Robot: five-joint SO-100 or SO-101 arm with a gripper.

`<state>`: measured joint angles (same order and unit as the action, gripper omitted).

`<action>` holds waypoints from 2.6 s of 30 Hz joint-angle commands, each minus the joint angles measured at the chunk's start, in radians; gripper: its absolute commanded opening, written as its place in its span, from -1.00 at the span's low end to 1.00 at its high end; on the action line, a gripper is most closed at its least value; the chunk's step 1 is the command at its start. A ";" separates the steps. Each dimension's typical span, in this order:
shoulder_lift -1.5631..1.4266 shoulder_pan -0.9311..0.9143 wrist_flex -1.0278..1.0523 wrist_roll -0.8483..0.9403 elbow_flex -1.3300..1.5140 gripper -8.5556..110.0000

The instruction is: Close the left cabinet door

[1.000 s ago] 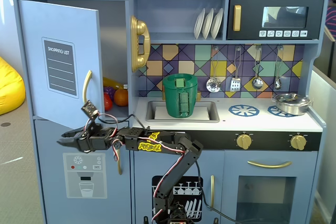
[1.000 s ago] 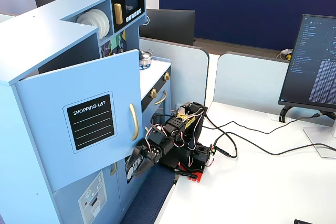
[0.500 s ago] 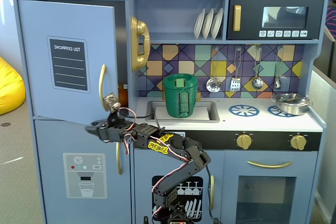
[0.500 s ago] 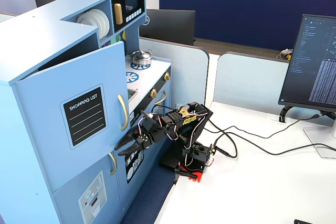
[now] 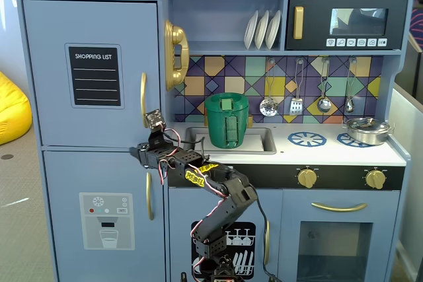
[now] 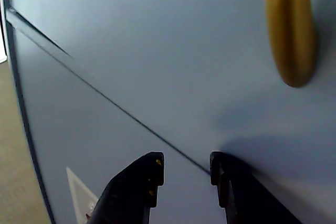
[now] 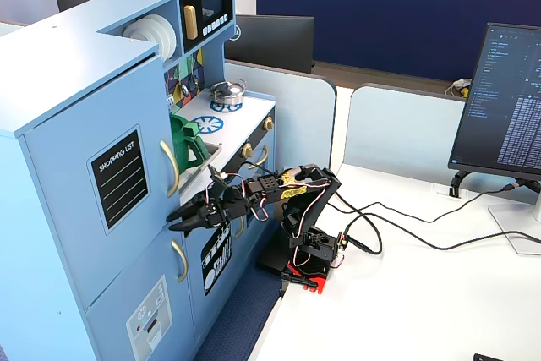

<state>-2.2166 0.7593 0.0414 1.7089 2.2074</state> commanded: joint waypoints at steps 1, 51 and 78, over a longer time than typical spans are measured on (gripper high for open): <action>0.048 -0.044 -0.051 -0.018 -0.127 -0.86; -0.818 -0.531 0.753 -0.146 0.574 -0.86; -0.962 -0.726 1.445 -0.129 0.788 -0.86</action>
<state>-3.1861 0.0445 1.3530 1.5831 2.9943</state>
